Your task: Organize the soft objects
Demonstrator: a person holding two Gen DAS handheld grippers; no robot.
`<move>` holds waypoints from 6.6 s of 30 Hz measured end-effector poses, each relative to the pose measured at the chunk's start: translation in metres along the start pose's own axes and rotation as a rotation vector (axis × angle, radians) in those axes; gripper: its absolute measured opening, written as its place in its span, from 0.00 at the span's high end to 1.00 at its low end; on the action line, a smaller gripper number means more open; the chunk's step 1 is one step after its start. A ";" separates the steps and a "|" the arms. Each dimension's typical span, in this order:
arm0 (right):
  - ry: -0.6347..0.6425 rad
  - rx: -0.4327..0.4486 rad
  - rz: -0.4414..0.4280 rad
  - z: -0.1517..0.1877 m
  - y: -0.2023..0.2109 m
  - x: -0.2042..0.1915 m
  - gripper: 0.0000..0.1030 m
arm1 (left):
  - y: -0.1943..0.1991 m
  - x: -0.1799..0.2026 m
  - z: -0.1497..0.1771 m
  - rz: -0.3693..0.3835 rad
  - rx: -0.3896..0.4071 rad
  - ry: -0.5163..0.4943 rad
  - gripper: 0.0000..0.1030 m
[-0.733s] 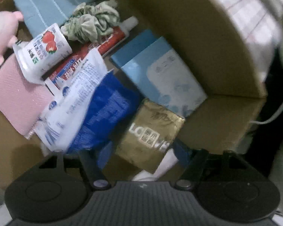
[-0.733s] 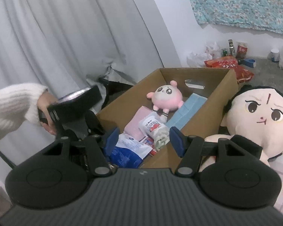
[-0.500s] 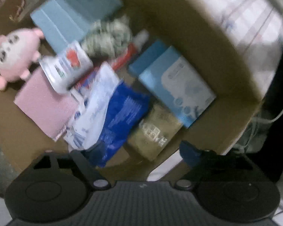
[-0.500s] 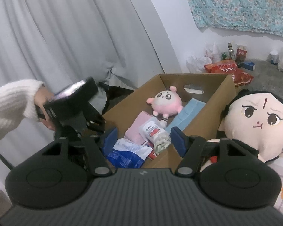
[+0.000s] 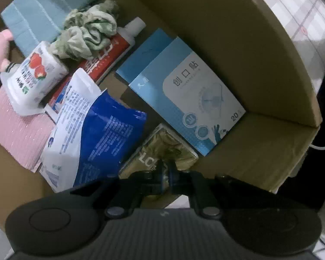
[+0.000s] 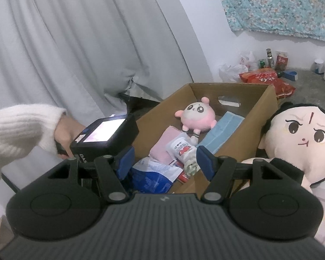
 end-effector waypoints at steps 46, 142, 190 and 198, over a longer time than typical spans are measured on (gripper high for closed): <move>0.152 0.179 0.198 0.071 0.038 -0.035 0.32 | 0.113 0.149 0.139 -0.995 1.071 1.300 0.00; 0.121 0.157 0.206 0.078 0.030 -0.027 0.21 | 0.103 0.151 0.093 -1.077 0.909 1.212 0.00; 0.099 0.179 0.208 0.073 0.042 -0.031 0.19 | 0.094 0.139 0.100 -0.967 0.888 1.299 0.00; 0.078 0.174 0.197 0.072 0.042 -0.030 0.19 | 0.095 0.138 0.096 -0.975 0.873 1.285 0.00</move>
Point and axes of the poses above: each gripper's, at about its wrist camera, not at the fingertips, and y roughly against the way its jaws point, x to its right, z to its underside, the point moved 5 cm from there along -y, roughly the way its jaws point, and after that the axes turned 11 degrees about -z, right-handed, at the moved point
